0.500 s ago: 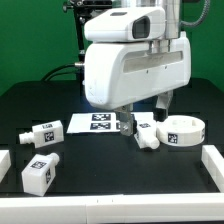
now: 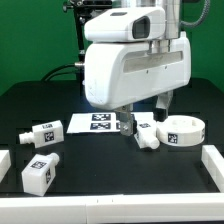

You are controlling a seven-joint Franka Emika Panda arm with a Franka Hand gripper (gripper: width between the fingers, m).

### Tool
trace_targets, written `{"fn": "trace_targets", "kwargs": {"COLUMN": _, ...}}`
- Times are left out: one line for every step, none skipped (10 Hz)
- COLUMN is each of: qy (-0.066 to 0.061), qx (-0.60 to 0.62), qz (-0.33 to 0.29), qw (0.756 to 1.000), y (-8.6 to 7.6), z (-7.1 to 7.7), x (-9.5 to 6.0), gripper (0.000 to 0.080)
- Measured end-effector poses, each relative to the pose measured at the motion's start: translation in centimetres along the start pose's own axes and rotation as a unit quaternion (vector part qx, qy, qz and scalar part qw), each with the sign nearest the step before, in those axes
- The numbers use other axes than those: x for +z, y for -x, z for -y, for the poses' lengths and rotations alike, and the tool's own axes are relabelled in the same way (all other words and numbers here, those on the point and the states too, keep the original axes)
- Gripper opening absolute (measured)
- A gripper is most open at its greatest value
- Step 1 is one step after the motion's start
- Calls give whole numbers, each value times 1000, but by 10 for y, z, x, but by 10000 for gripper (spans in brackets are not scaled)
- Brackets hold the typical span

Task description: Assemble stool

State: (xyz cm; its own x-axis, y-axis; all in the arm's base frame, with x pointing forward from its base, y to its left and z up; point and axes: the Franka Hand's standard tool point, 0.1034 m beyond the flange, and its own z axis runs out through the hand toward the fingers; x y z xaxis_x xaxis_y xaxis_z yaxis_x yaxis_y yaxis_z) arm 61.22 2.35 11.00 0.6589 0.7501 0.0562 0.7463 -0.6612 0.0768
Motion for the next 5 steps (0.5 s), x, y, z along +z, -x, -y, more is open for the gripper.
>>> {"fn": "trace_targets", "kwargs": {"qy": -3, "qx": -3, "qz": 0, "qw": 1000, "y": 0, "z": 8, "x": -2, "gripper": 650}}
{"fn": "trace_targets", "kwargs": {"qy": -2, "qx": -2, "qz": -6, "qw": 1000, "y": -4, "z": 26, "x": -5, "gripper": 650}}
{"fn": "trace_targets", "kwargs": {"qy": -4, "qx": 1, "qz": -10, "qw": 1000, "y": -9, "z": 52, "x": -8, "gripper": 649}}
{"fn": "trace_targets", "kwargs": {"qy": 4, "qx": -4, "qz": -18, "qw": 1000, "y": -16, "z": 73, "x": -11, "gripper": 650}}
{"fn": "trace_targets", "kwargs": {"qy": 6, "qx": -4, "qz": -23, "qw": 1000, "y": -20, "z": 84, "x": -12, "gripper": 650}}
